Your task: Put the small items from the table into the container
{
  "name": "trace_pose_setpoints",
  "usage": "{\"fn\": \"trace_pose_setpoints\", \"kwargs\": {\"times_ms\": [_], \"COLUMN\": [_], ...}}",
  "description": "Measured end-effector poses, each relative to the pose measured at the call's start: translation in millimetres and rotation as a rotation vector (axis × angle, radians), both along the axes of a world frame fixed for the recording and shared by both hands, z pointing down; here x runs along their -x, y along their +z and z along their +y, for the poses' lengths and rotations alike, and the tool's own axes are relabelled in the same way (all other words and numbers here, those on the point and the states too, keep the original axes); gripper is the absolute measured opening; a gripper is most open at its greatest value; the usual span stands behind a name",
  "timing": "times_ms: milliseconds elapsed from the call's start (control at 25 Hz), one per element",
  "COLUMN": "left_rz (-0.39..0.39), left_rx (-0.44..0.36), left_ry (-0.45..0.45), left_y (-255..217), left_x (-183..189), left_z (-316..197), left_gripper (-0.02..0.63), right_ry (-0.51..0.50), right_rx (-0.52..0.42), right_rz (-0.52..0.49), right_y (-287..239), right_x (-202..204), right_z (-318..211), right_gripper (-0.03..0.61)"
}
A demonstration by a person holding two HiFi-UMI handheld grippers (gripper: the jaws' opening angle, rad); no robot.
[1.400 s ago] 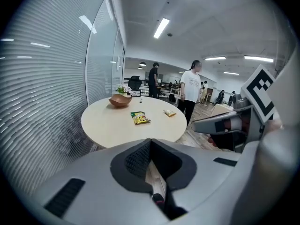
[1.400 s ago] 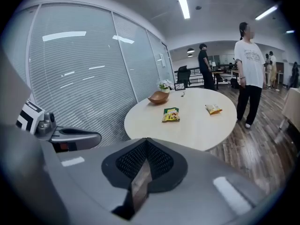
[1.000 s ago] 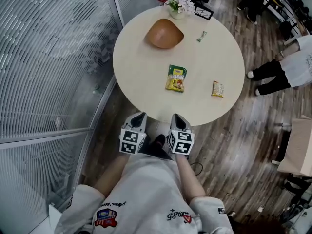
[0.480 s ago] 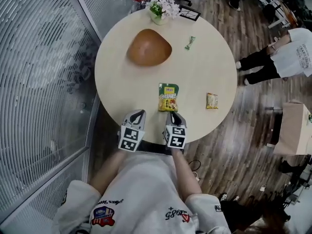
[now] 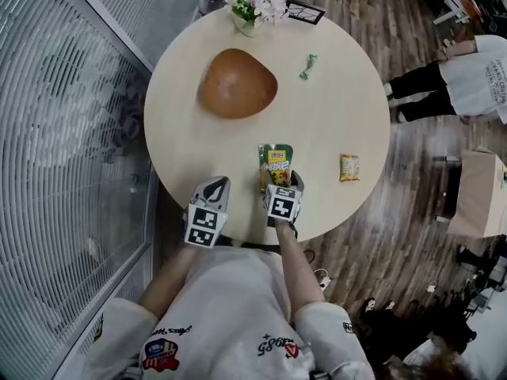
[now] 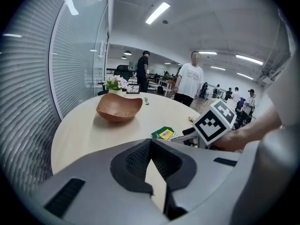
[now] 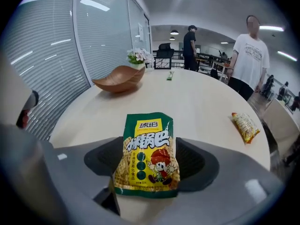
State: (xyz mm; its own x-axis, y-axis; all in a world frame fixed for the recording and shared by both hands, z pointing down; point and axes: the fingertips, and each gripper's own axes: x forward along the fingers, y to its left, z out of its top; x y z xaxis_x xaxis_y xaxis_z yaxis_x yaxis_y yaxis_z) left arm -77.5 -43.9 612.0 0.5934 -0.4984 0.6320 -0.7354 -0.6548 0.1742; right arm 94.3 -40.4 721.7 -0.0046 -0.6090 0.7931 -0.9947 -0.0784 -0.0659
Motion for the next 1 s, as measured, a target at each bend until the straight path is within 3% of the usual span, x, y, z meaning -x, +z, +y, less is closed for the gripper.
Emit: {"fn": "trace_pose_setpoints", "kwargs": {"times_ms": [240,400,480,600,720,840,1000], "left_rz": [-0.003,-0.004,-0.002,0.002,0.007,0.012,0.025], "left_rx": [0.024,0.034,0.037,0.040,0.039,0.037,0.028], "left_ry": [0.007,0.000,-0.004,-0.008,-0.015,-0.027,-0.055], "left_y": [7,10,11,14,15,15,12], "left_x": [4,9,10,10,11,14,22], "left_z": [-9,-17,-20,-22,-25,-26,-35], "left_gripper": [0.006,0.006,0.006,0.006,0.006,0.006,0.006], "right_ry": [-0.011,-0.001,-0.019,-0.074,-0.088,-0.074,-0.092], "right_rx": [0.129,0.155,0.167,0.190,0.199,0.137,-0.060], "right_rz": [0.017,0.031,0.032,0.050,0.036,0.016,-0.002], "right_y": [33,36,35,34,33,12,-61], "right_x": [0,1,4,9,11,10,16], "right_z": [-3,-1,-1,-1,-1,-9,-63], "right_gripper": [0.337,0.336,0.312,0.220,0.198,0.176,0.176]}}
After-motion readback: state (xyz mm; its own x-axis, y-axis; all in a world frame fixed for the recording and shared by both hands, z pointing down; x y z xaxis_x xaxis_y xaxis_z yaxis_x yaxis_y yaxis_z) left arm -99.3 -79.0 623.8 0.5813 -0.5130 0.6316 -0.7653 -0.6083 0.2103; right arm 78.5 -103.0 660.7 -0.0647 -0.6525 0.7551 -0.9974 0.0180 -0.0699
